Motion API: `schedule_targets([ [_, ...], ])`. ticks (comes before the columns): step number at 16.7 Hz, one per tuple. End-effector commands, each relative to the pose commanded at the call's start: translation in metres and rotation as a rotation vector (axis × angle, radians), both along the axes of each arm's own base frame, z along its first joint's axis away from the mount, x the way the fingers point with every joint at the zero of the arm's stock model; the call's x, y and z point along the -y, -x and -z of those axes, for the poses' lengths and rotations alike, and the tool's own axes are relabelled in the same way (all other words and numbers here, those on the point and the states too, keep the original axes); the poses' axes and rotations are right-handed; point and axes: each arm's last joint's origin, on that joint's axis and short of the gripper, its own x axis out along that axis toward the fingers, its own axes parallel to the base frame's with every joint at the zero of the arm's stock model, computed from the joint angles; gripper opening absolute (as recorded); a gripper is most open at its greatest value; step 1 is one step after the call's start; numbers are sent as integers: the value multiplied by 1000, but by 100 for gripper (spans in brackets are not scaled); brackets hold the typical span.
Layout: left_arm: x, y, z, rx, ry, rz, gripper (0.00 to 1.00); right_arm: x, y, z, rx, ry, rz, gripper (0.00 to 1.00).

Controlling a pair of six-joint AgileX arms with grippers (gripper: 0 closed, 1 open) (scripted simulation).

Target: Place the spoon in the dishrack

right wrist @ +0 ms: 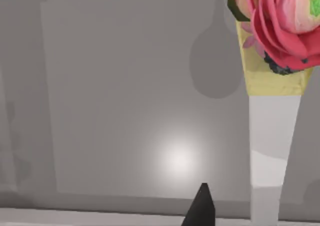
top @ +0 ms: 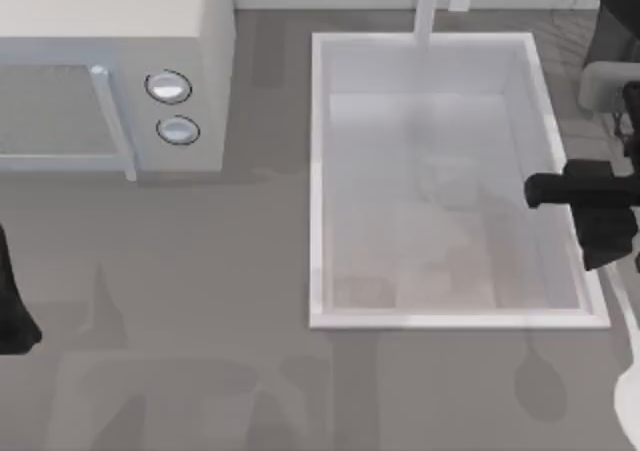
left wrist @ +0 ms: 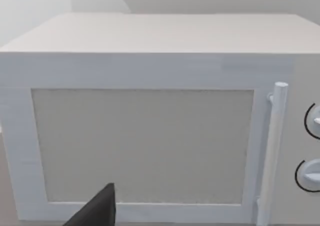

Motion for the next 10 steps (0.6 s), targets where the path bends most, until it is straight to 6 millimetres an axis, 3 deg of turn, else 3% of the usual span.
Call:
schedule_targets([
  [4, 0, 0, 0, 0, 0, 0, 100, 41, -23, -12, 194, -180, 88, 0],
  [7, 0, 0, 0, 0, 0, 0, 100, 90, -40, -24, 446, -291, 156, 0],
  [10, 0, 0, 0, 0, 0, 0, 100, 146, -40, -43, 775, -314, 187, 0],
])
